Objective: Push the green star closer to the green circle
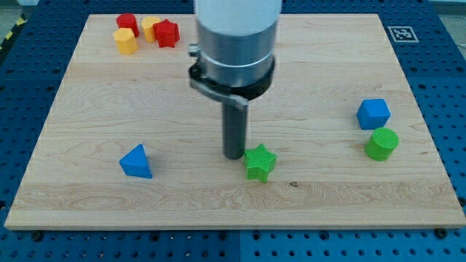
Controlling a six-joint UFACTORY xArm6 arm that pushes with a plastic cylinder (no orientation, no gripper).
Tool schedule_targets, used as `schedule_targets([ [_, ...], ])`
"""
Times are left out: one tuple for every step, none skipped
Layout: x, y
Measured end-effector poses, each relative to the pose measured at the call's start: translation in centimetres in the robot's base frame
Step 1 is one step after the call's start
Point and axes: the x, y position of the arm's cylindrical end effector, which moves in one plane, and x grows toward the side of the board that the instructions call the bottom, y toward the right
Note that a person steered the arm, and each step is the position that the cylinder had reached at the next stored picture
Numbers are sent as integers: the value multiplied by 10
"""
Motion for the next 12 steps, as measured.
schedule_targets([
  [17, -10],
  [18, -6],
  [18, 11],
  [23, 43],
  [28, 76],
  [28, 95],
  [4, 95],
  [-6, 99],
  [10, 111],
  [27, 112],
  [41, 117],
  [49, 143],
])
